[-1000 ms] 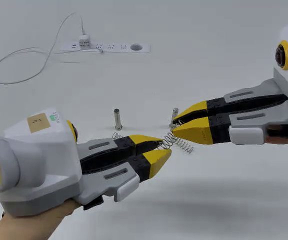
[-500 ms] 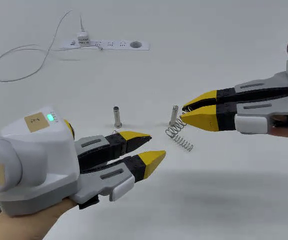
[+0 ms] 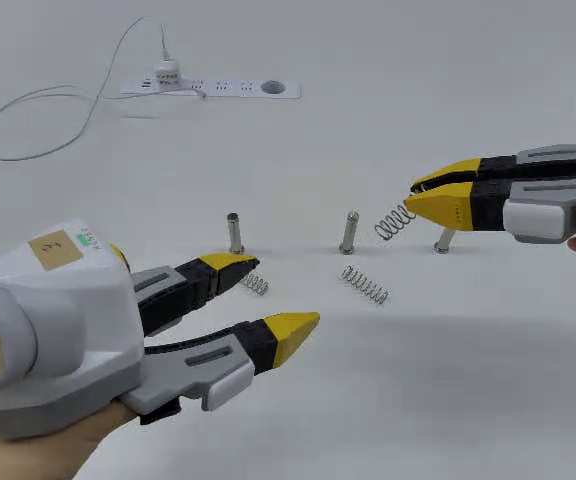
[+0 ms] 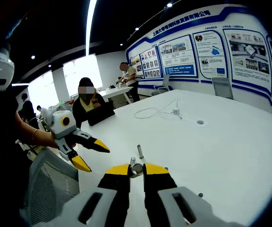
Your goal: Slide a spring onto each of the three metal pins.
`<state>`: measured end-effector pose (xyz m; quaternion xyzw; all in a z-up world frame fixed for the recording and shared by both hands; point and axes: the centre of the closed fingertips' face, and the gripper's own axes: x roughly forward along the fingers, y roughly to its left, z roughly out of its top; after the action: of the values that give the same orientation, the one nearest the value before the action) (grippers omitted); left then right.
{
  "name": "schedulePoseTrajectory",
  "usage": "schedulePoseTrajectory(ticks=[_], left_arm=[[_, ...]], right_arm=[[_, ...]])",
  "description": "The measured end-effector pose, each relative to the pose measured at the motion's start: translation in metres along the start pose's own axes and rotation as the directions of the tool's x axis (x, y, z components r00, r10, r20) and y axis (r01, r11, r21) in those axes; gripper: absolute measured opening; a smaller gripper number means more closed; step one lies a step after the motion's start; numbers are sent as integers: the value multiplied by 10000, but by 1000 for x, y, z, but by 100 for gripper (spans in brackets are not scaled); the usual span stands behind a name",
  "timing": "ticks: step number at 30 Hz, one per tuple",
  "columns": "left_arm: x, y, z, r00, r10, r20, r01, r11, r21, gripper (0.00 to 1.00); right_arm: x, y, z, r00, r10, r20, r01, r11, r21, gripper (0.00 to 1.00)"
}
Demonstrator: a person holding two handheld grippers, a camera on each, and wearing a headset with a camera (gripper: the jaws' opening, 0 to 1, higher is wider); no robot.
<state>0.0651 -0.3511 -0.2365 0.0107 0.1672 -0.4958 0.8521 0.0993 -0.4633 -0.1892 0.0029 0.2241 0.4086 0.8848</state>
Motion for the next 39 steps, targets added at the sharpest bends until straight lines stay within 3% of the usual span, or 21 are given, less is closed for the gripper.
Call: schedulePoseTrajectory(ticks=[7, 13, 17, 22, 25, 28, 32, 39], left_arm=[[-3, 8, -3, 9995, 321, -83, -321, 9995, -50, 51], [-5, 14, -6, 9978, 637, -164, -640, 9979, -141, 57], [-6, 20, -7, 9965, 818, -181, -821, 9965, -161, 62], [-8, 28, -10, 9937, 1087, -276, -1092, 9939, -158, 65], [-10, 33, -12, 9908, 1308, -352, -1313, 9913, -129, 69], [-12, 38, -14, 9884, 1474, -358, -1480, 9889, -146, 74], [-14, 42, -15, 9851, 1660, -441, -1662, 9861, -6, 78], [-14, 44, -18, 9821, 1813, -513, -1809, 9834, 119, 88]], right_arm=[[-9, -23, 2, 9976, -692, 26, 691, 9974, 206, 11], [-18, -46, 2, 9886, -1500, -131, 1502, 9886, 100, 11], [-20, -53, 0, 9827, -1831, -276, 1830, 9831, -50, 11], [-23, -65, -4, 9714, -2304, -564, 2285, 9728, -384, 11], [-24, -76, -11, 9560, -2779, -939, 2733, 9602, -582, 11], [-24, -84, -15, 9468, -3035, -1067, 2980, 9524, -639, 11], [-22, -89, -18, 9414, -3154, -1198, 3100, 9487, -614, 11], [-22, -100, -33, 9183, -3537, -1780, 3448, 9353, -793, 11]])
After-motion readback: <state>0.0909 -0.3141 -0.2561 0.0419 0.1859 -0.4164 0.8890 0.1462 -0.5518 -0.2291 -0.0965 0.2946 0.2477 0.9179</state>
